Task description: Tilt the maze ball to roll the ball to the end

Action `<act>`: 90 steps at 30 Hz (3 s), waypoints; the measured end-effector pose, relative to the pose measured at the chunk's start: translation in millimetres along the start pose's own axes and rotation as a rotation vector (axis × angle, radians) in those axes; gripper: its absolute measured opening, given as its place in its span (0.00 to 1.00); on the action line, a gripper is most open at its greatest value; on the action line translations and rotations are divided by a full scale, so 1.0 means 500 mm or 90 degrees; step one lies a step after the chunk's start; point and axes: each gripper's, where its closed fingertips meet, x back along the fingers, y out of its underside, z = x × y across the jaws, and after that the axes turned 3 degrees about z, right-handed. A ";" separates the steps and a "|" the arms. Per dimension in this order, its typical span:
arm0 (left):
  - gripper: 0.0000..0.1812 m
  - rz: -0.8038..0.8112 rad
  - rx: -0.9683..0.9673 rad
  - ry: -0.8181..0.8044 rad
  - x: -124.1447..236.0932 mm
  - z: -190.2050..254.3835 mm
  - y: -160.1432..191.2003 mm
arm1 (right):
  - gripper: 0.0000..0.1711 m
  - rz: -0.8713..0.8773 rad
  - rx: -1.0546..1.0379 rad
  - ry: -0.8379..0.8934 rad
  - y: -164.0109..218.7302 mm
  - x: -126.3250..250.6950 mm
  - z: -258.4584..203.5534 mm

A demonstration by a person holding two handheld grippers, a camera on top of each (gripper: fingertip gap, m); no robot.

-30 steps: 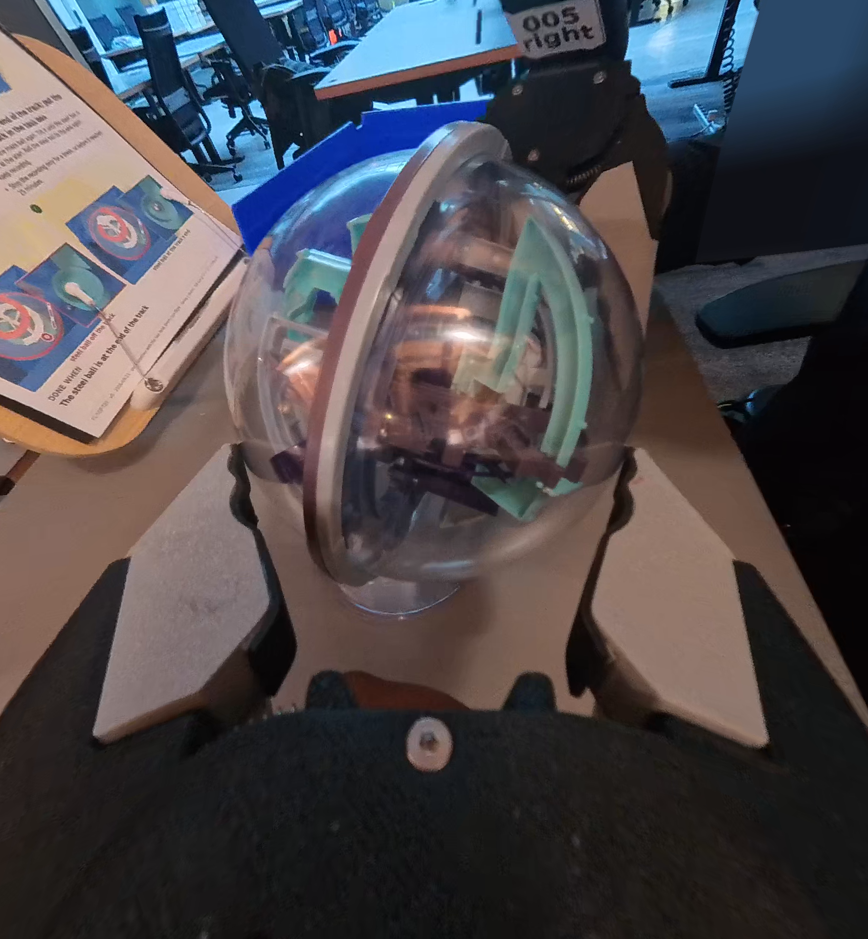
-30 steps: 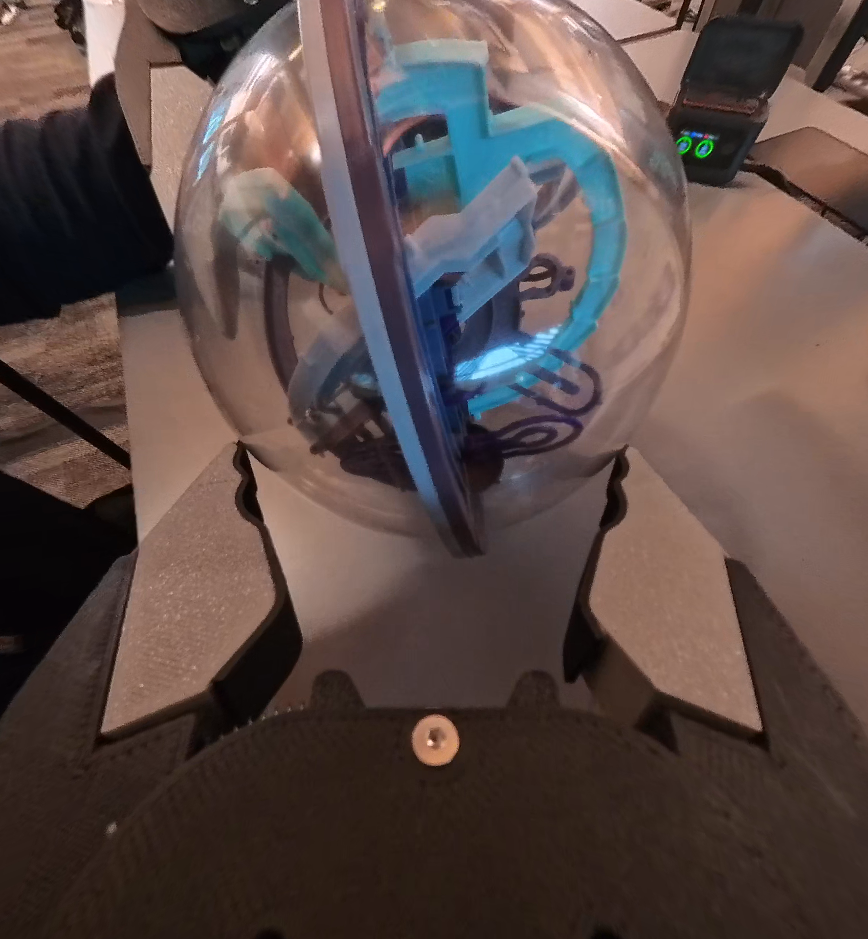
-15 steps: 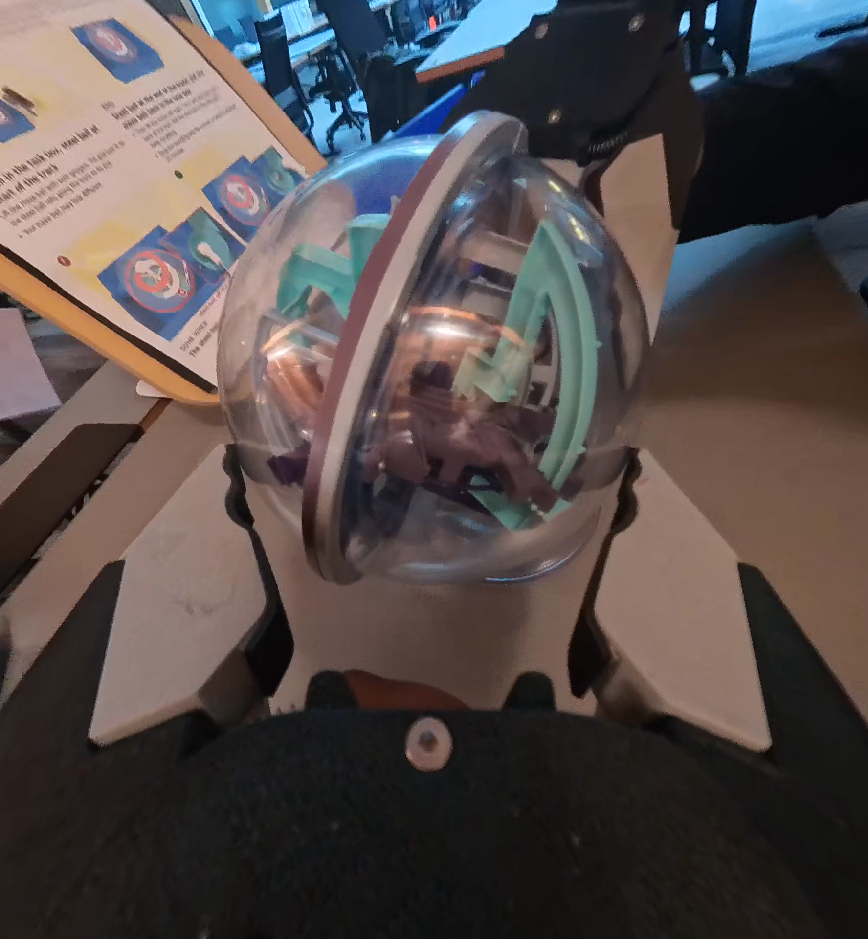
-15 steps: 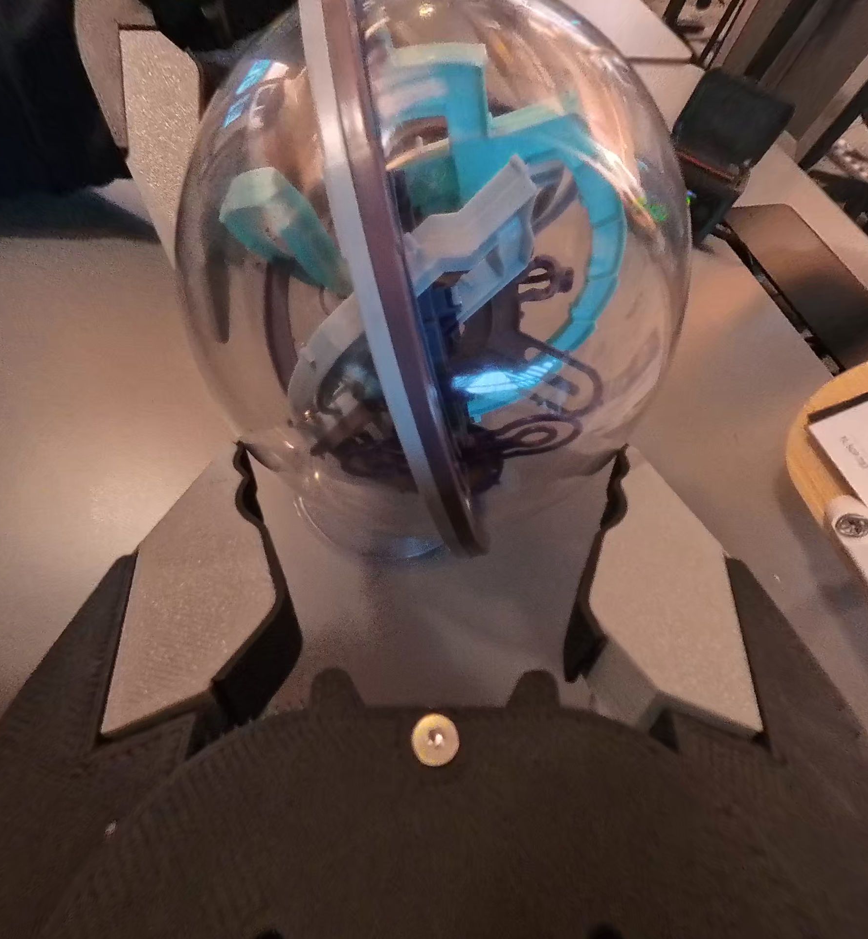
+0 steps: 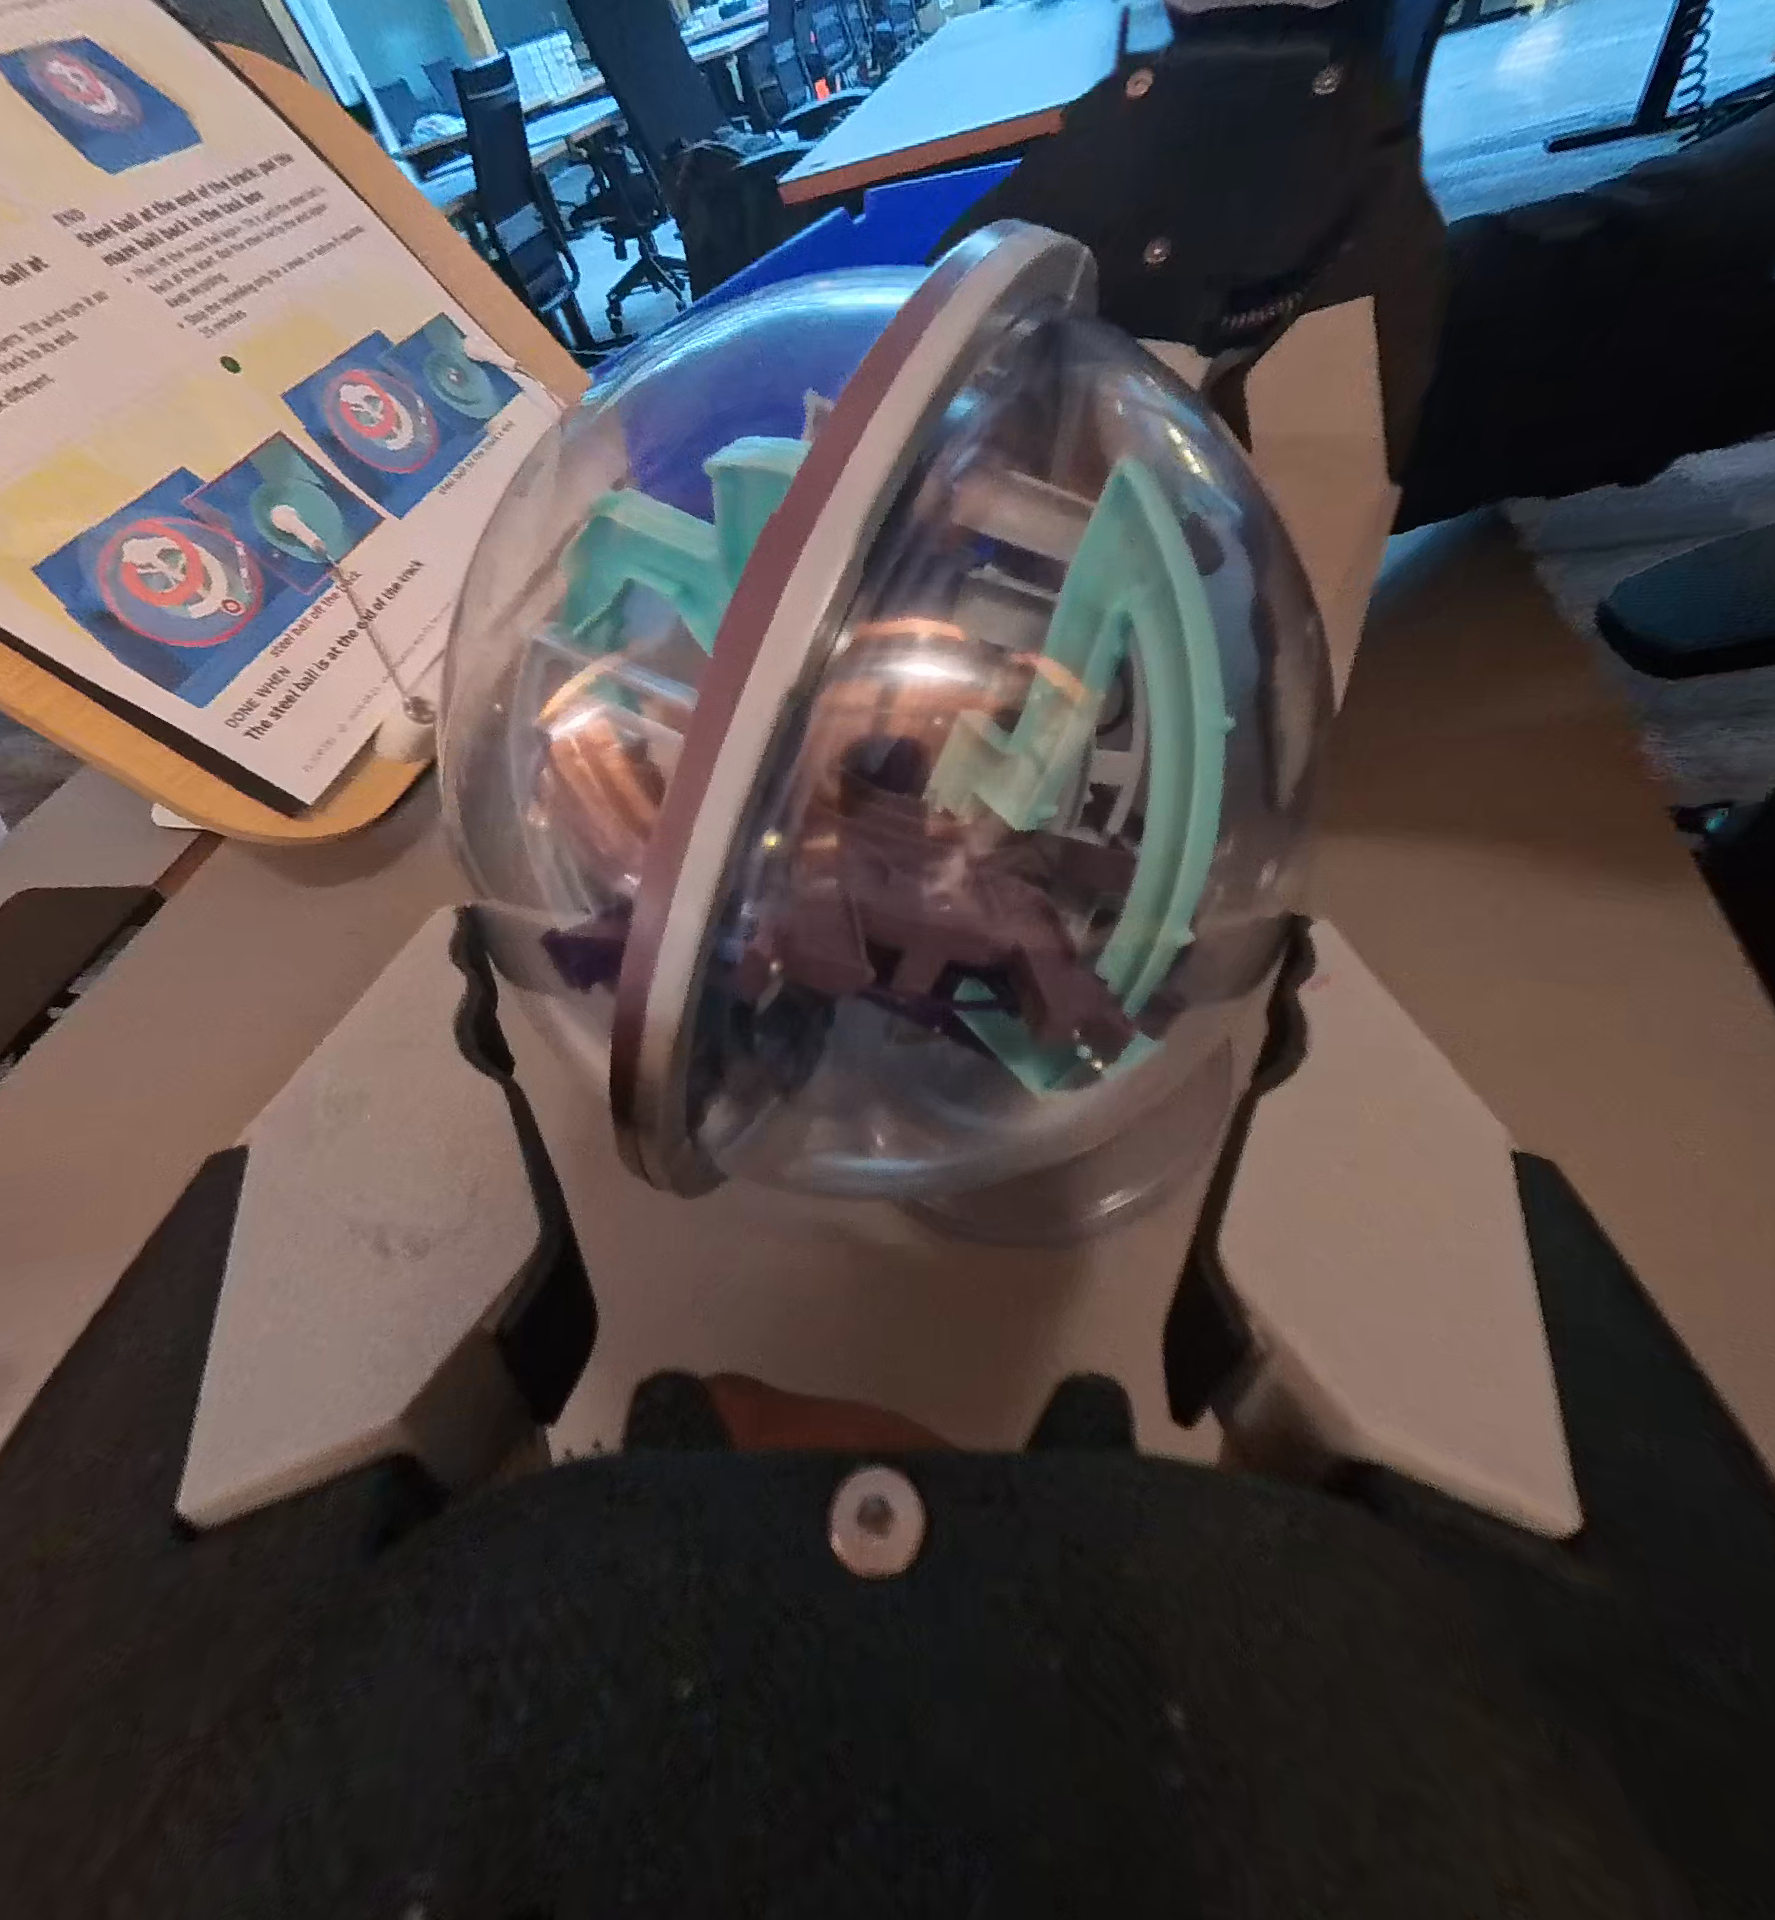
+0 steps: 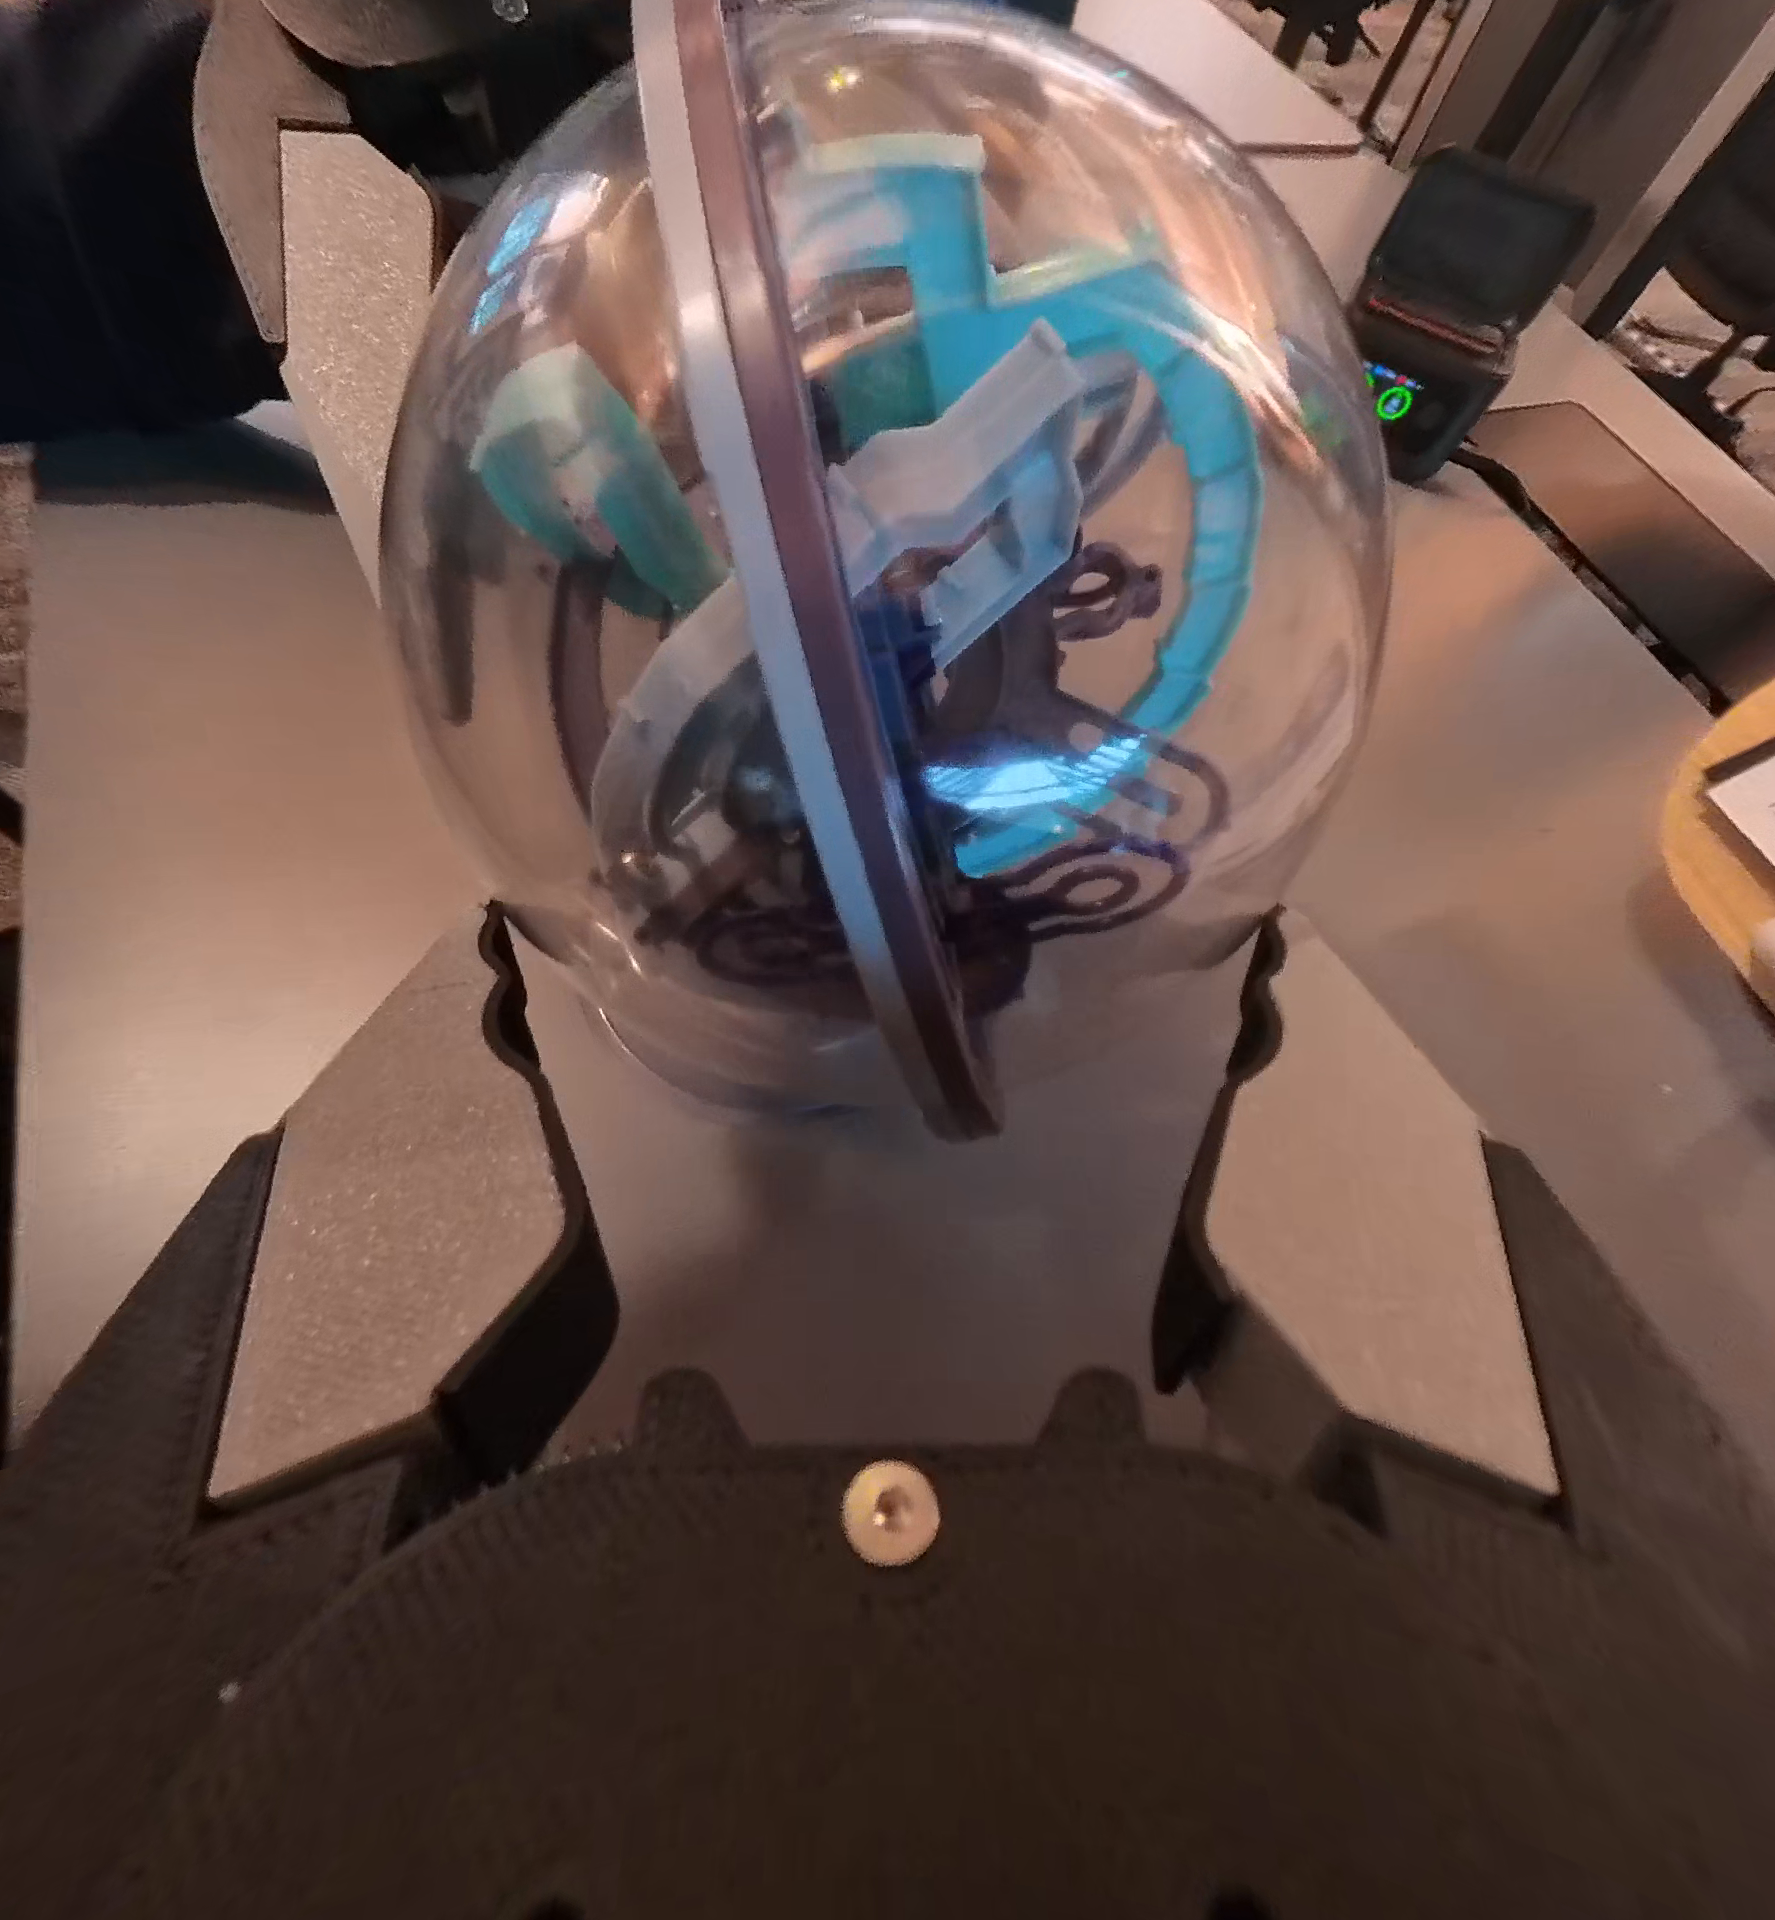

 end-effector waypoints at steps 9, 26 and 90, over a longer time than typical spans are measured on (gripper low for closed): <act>0.78 0.016 0.017 0.044 0.039 0.040 0.014 | 0.76 0.025 0.004 -0.038 -0.029 0.019 -0.063; 0.76 0.002 0.029 0.018 0.048 0.045 0.022 | 0.81 -0.008 -0.163 -0.454 -0.110 -0.002 -0.033; 0.73 -0.075 0.122 -0.055 -0.035 0.029 -0.016 | 0.89 0.063 -0.405 -0.450 -0.018 0.052 0.007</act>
